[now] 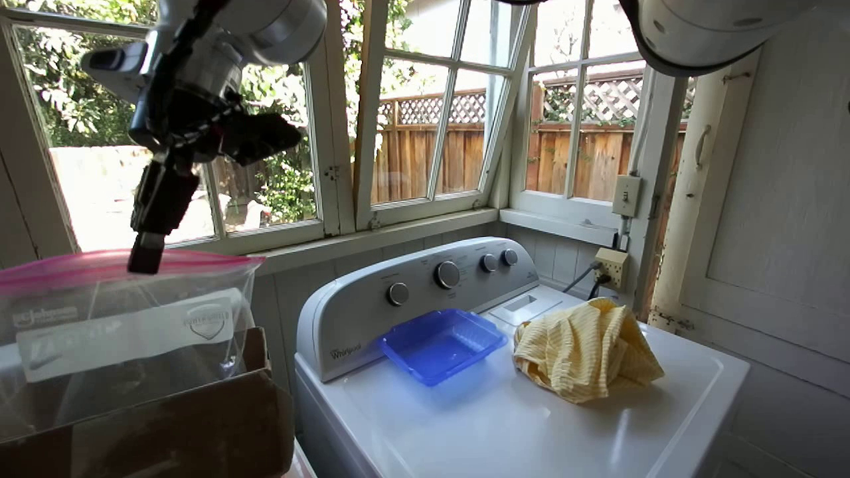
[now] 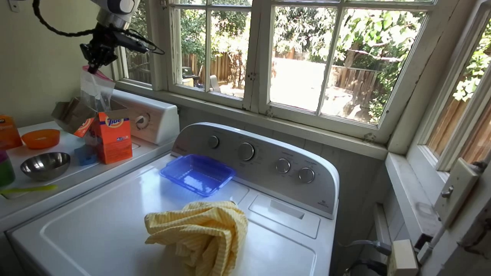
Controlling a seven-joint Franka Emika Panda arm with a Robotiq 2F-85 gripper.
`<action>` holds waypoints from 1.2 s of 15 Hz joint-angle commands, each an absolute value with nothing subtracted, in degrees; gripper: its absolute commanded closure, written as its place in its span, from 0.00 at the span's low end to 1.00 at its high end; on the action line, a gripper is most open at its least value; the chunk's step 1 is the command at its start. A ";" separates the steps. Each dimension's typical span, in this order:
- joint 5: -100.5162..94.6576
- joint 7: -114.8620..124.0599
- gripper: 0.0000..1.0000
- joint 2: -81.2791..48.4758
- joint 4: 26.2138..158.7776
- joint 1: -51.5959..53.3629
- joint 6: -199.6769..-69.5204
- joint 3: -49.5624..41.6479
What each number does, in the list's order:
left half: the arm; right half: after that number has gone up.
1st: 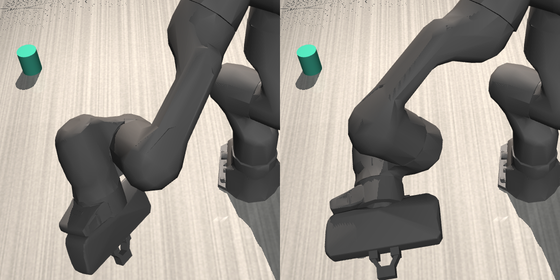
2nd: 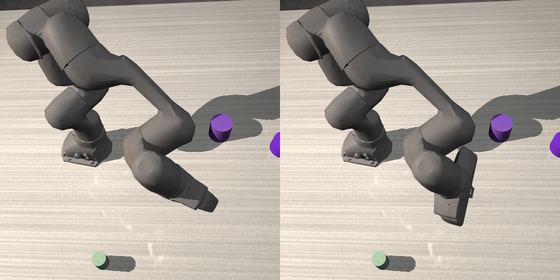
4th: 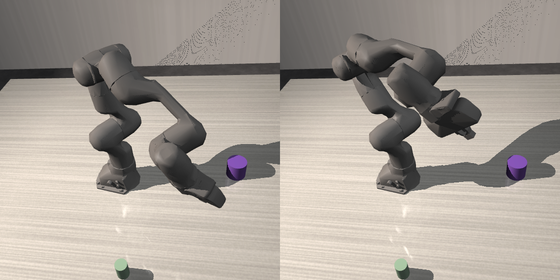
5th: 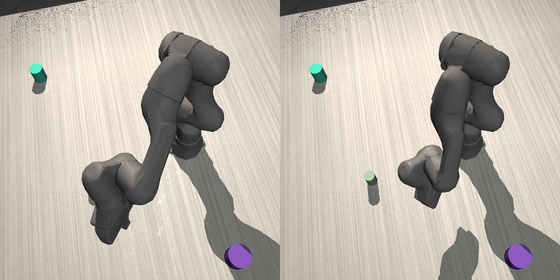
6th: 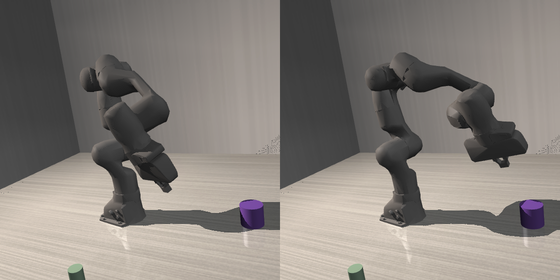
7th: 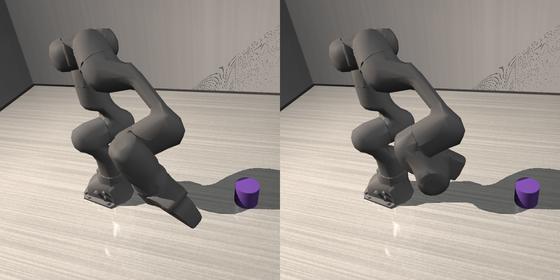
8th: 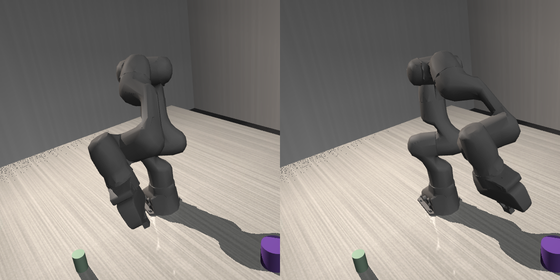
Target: Remove the plastic from the box
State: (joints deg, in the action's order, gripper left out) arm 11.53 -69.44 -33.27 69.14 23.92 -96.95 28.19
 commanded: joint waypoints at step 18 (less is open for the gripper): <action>-7.86 -45.67 0.99 -27.50 43.40 35.81 -90.10 16.52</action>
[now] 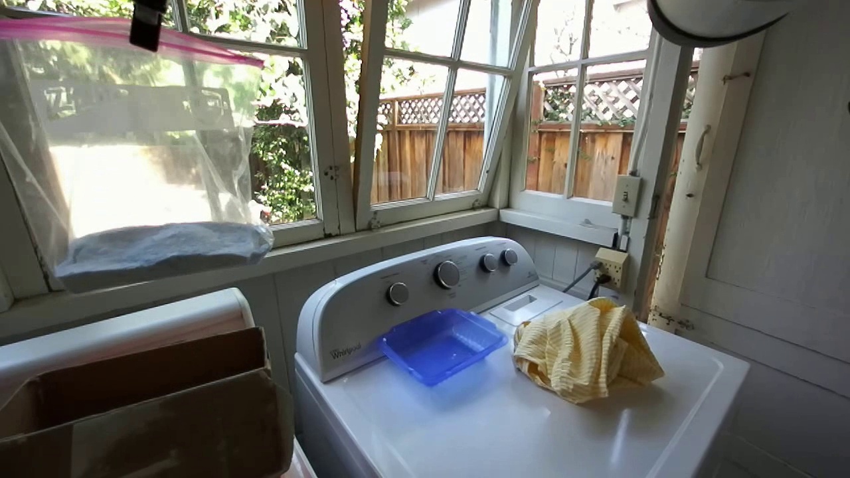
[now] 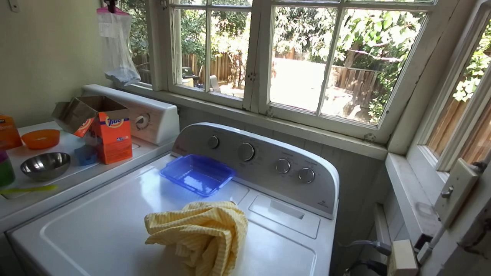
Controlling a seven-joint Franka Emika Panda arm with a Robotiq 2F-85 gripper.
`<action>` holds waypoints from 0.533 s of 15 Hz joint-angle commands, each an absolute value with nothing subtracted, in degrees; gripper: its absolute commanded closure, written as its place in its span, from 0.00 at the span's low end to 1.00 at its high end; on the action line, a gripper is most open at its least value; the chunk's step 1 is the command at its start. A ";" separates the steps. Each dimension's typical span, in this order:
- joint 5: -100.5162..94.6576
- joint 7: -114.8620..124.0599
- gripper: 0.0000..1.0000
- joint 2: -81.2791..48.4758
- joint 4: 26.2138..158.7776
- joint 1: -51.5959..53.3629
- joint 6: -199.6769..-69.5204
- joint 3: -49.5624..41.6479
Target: Remove the plastic from the box
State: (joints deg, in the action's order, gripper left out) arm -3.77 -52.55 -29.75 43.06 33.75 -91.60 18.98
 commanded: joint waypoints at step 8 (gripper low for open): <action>-12.56 -35.75 0.98 -26.24 45.07 36.72 -90.91 14.55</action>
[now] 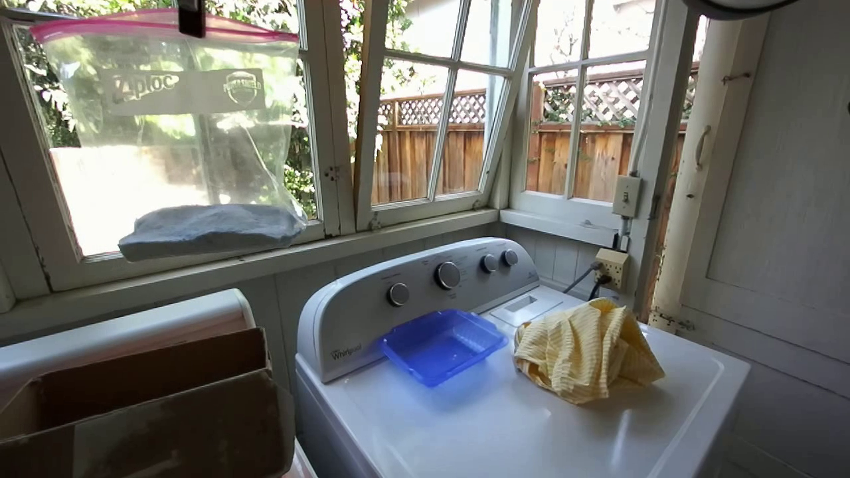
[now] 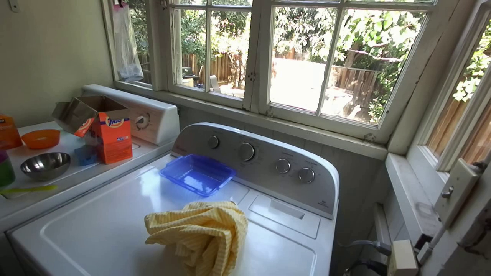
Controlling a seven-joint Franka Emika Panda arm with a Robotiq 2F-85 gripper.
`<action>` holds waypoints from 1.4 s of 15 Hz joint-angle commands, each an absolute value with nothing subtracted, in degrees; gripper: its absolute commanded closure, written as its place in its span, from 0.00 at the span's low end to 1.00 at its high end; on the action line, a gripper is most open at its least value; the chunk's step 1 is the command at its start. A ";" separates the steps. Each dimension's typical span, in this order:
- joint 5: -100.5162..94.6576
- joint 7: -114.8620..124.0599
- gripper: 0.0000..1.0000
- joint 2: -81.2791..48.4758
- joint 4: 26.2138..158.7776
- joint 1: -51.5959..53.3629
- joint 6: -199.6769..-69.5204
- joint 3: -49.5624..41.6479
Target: Remove the plastic from the box
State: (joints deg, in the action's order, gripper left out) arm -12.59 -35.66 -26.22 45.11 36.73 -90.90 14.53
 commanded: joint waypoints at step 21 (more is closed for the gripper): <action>-28.10 6.66 0.99 -2.66 86.26 34.68 -93.47 4.10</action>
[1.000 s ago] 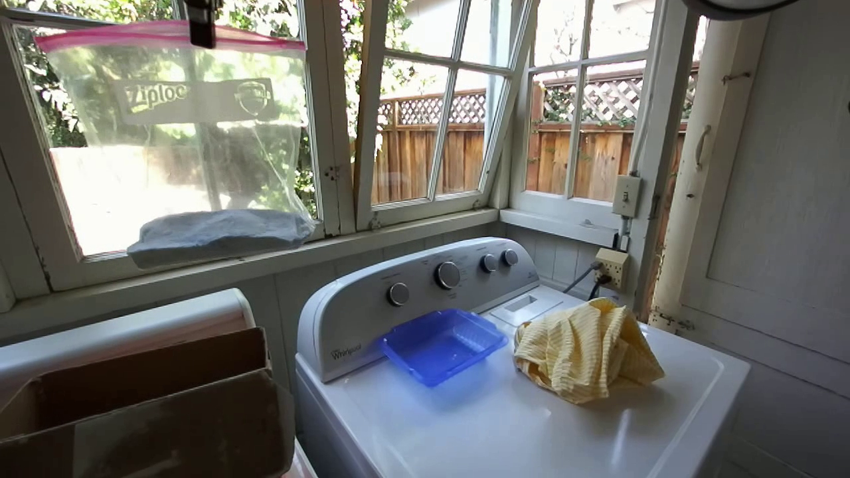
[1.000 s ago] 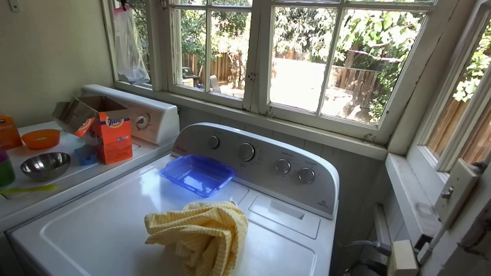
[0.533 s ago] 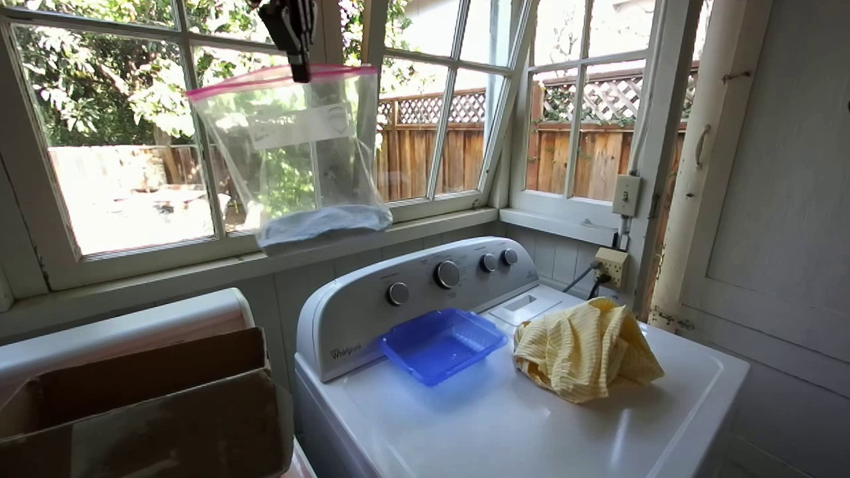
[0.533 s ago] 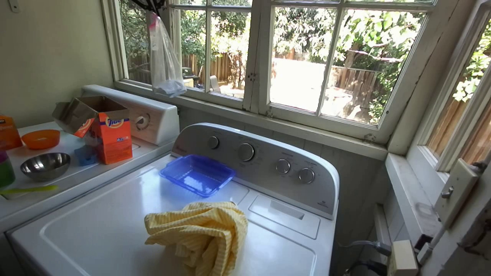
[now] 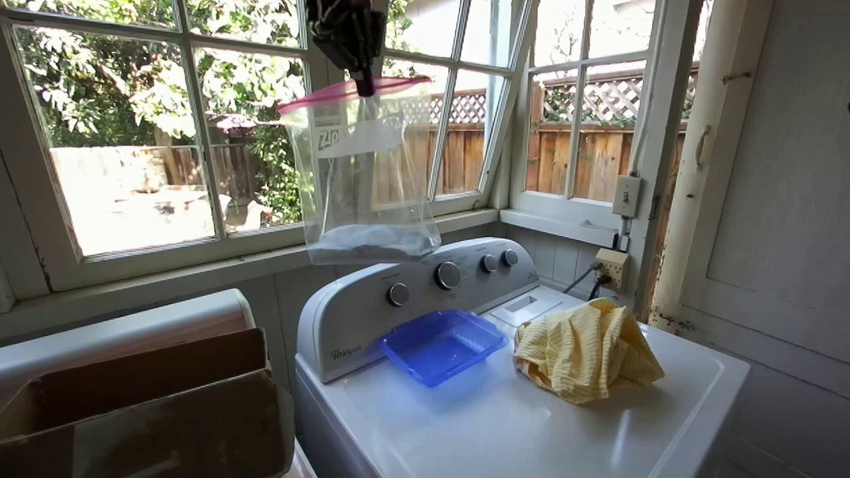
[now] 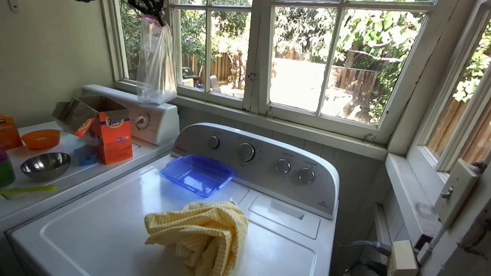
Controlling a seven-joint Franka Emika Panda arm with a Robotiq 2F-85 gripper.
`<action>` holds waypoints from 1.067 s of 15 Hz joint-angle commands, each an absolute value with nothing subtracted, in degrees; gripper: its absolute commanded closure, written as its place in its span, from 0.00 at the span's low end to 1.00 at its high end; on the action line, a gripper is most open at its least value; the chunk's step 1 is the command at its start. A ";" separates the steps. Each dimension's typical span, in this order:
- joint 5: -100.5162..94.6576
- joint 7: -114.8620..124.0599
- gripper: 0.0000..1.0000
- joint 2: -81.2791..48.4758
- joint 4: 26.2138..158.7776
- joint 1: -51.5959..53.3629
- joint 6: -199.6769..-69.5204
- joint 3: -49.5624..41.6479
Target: Remove the plastic from the box
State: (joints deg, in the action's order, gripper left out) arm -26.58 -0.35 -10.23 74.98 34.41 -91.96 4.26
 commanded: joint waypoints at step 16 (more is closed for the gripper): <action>-32.26 9.57 0.99 0.81 94.91 24.90 -91.67 13.97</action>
